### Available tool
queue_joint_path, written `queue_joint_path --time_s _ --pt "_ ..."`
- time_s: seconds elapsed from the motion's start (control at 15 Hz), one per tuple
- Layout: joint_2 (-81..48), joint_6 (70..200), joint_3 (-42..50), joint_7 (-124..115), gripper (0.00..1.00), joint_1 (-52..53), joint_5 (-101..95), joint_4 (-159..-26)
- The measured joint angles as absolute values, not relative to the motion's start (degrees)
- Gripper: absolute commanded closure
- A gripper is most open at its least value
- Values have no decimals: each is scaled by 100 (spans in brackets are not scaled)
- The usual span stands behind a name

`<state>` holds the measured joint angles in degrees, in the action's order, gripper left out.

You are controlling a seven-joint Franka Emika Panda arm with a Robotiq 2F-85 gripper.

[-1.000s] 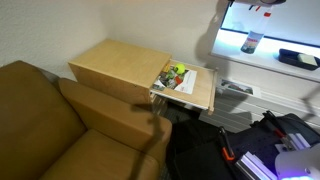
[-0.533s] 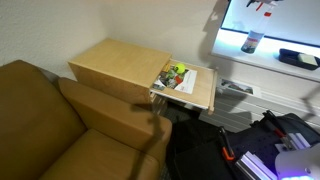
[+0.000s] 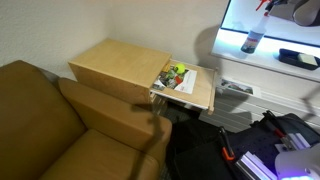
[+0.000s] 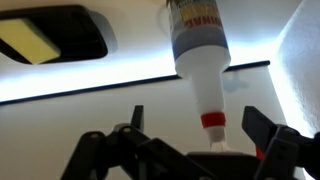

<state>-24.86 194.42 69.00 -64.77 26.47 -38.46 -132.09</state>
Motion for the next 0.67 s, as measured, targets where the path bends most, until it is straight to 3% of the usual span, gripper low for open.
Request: queue_joint_path --time_s 0.13,0.33,0.67 --pt "-2938 19984 6768 -6414 0 2328 -3390 -12911" --pt "-3288 19763 6174 -5669 0 1984 -2649 -12263" --pt "-4543 19774 6218 -5665 0 1950 -2449 -11758"
